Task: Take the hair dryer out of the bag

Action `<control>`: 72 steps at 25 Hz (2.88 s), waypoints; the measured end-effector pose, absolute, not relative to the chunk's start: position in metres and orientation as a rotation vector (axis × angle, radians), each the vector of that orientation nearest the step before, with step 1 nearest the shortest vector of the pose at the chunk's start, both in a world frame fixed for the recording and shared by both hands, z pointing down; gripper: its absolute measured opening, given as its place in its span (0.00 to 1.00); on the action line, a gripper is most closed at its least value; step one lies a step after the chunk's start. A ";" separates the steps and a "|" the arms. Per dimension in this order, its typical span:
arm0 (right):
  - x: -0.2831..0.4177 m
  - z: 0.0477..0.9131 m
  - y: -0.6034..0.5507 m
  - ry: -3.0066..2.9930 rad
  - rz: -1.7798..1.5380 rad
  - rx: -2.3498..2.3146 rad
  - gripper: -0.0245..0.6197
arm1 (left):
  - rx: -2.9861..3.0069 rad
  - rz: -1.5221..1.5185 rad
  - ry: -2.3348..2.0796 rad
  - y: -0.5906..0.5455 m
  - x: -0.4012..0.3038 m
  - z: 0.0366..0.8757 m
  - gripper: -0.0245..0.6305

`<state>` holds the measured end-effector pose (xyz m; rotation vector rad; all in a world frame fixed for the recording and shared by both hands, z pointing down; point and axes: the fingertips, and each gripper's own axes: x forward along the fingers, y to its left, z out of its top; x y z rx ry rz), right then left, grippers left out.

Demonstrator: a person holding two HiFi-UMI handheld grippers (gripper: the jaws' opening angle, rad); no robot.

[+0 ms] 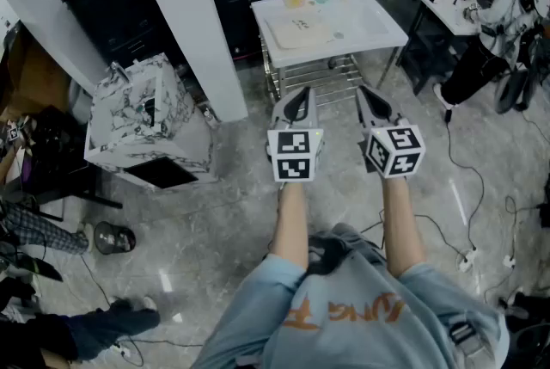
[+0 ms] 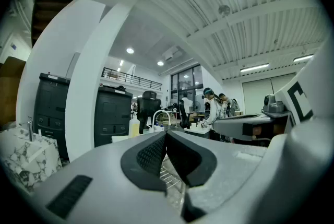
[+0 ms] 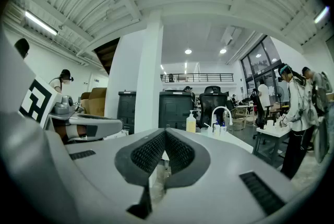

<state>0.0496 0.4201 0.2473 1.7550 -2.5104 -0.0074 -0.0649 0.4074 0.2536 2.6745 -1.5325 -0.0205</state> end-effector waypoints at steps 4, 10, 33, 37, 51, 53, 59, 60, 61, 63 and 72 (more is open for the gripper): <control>0.044 0.248 0.419 -2.512 -0.018 1.747 0.04 | 2.683 -0.013 -1.513 0.406 -0.067 0.254 0.04; 0.052 0.247 0.416 -2.475 -0.005 1.807 0.04 | 2.693 -0.024 -1.499 0.401 -0.070 0.251 0.04; 0.113 0.247 0.316 -2.489 0.065 1.871 0.04 | 2.665 0.026 -1.537 0.298 -0.060 0.268 0.04; 0.129 0.272 0.270 -2.473 0.133 1.842 0.04 | 2.623 0.053 -1.519 0.254 -0.040 0.290 0.04; 0.199 0.351 0.060 -2.426 0.425 1.758 0.04 | 2.475 0.233 -1.458 0.070 0.044 0.375 0.04; 0.209 0.353 0.033 -2.447 0.466 1.761 0.04 | 2.480 0.292 -1.466 0.046 0.053 0.375 0.04; 0.218 0.352 -0.022 -2.546 0.542 1.732 0.04 | 2.529 0.450 -1.491 -0.009 0.075 0.374 0.04; 0.217 0.353 -0.026 -2.562 0.546 1.713 0.04 | 2.525 0.472 -1.490 -0.013 0.077 0.376 0.04; 0.216 0.352 -0.030 -2.576 0.555 1.700 0.04 | 2.517 0.496 -1.488 -0.016 0.078 0.379 0.04; 0.216 0.348 -0.040 -2.605 0.582 1.698 0.04 | 2.509 0.544 -1.490 -0.024 0.079 0.383 0.04; 0.198 0.307 -0.059 -2.715 0.424 1.598 0.04 | 2.533 0.732 -1.439 -0.055 0.085 0.406 0.04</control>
